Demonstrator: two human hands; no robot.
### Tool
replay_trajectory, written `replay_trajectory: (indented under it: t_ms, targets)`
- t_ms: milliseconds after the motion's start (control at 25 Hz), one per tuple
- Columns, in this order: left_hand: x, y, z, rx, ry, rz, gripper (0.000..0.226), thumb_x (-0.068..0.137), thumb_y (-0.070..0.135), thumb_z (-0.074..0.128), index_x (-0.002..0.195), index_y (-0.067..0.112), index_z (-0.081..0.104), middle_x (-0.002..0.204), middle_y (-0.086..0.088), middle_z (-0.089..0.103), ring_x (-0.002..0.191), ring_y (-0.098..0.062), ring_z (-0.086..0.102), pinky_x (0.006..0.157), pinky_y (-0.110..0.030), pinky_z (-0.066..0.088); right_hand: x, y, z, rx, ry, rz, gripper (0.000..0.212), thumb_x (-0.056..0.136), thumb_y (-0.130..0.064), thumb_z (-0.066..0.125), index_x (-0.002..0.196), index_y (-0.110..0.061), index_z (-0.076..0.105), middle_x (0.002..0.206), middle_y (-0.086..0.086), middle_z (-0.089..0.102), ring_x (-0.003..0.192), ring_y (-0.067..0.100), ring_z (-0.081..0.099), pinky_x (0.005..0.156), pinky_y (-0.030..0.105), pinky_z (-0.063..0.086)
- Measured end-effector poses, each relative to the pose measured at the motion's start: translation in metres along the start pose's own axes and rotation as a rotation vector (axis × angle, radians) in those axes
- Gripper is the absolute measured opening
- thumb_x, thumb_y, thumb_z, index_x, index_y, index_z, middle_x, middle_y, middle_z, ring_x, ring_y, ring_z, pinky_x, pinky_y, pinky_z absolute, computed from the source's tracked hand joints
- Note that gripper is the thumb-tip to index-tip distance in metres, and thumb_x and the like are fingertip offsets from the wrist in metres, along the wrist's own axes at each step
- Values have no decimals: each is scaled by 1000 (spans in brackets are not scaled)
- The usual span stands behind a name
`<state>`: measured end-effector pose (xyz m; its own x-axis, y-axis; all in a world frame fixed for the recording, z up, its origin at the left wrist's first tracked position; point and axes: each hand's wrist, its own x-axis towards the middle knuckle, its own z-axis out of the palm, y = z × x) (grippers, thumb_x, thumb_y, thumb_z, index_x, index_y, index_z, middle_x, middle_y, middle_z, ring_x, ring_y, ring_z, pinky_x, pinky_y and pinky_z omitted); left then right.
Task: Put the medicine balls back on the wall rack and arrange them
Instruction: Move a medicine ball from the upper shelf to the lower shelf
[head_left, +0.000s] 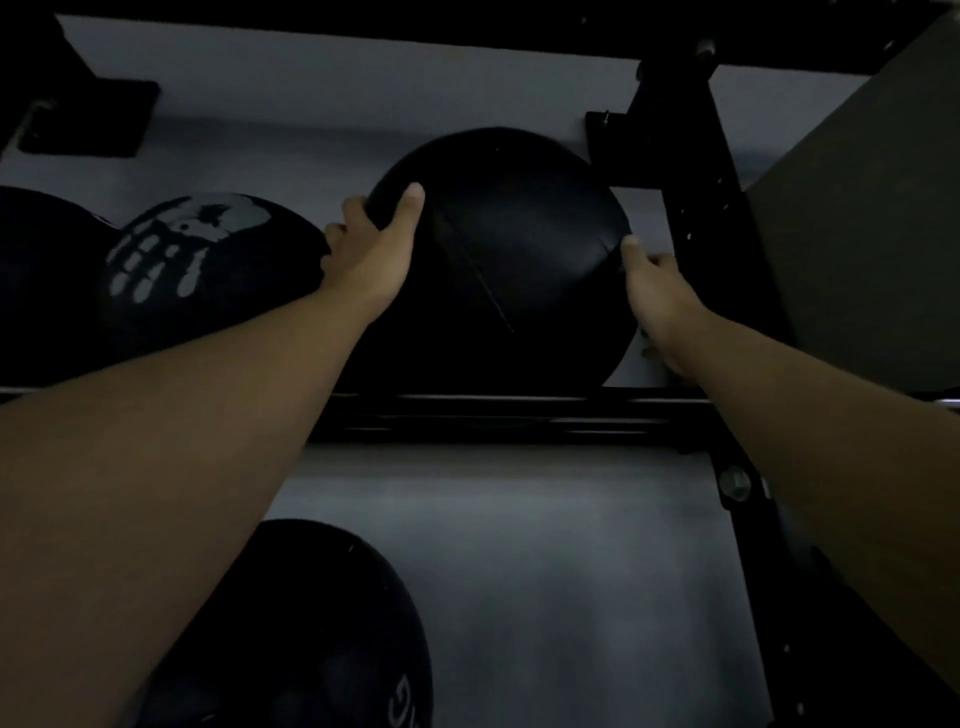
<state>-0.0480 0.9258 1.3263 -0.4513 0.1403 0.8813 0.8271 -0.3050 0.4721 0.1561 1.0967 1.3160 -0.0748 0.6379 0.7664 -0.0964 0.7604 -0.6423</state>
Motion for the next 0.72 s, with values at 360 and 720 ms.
replay_trajectory:
  t_ms: [360, 720]
  targets:
    - [11, -18, 25, -173, 214, 77, 93, 84, 89, 37, 158, 34, 36, 160, -5, 44, 145, -29, 44, 121, -51, 36, 38, 22, 31, 421, -13, -43, 92, 88, -83, 33, 160, -25, 40, 157, 6, 53, 139, 30, 53, 120, 48, 41]
    - [4, -14, 22, -276, 157, 58, 84, 81, 83, 47, 149, 34, 48, 149, 0, 54, 139, -24, 49, 119, -45, 40, 29, 26, 24, 541, -98, -77, 78, 91, -77, 44, 152, -29, 50, 145, 2, 63, 130, 27, 61, 114, 47, 48]
